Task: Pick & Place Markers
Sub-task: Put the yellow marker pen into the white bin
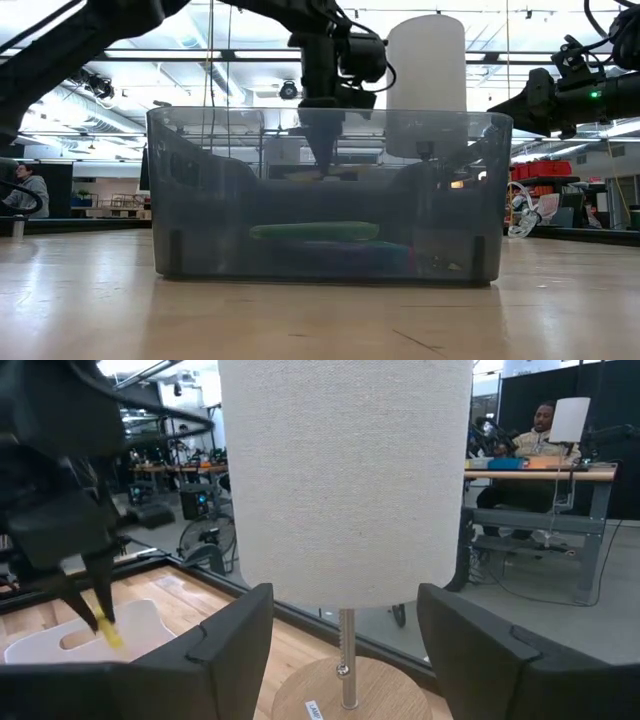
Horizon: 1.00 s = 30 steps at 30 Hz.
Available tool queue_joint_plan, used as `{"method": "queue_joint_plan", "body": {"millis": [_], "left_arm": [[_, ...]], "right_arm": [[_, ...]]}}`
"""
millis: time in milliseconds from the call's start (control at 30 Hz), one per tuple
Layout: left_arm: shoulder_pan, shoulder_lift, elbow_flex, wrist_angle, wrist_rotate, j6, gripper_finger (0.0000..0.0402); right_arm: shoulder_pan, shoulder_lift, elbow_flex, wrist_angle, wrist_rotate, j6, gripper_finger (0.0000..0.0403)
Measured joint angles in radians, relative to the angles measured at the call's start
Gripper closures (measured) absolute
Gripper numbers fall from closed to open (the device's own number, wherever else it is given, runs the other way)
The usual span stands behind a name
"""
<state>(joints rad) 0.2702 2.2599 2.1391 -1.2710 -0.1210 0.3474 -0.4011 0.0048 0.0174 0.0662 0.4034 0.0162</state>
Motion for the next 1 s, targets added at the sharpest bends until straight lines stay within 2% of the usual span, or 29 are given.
{"method": "queue_joint_plan", "body": {"millis": [200,700,900,1000], "left_arm": [[0.011,0.036,-0.010,0.046,0.033,-0.021,0.0370],[0.021,0.044,-0.211,0.207,0.097,-0.018,0.0370],[0.021,0.044,-0.233,0.234,0.112,0.002,0.0369],[0.021,0.044,-0.232,0.235,0.111,0.004,0.0354]], "right_arm": [[0.000,0.000,0.000,0.000,0.000,0.000,0.0152],[0.000,0.000,0.000,0.000,0.000,0.000,0.0152],[0.000,0.000,0.000,0.000,0.000,0.000,0.0152],[0.000,0.000,0.000,0.000,0.000,0.000,0.0152]]}}
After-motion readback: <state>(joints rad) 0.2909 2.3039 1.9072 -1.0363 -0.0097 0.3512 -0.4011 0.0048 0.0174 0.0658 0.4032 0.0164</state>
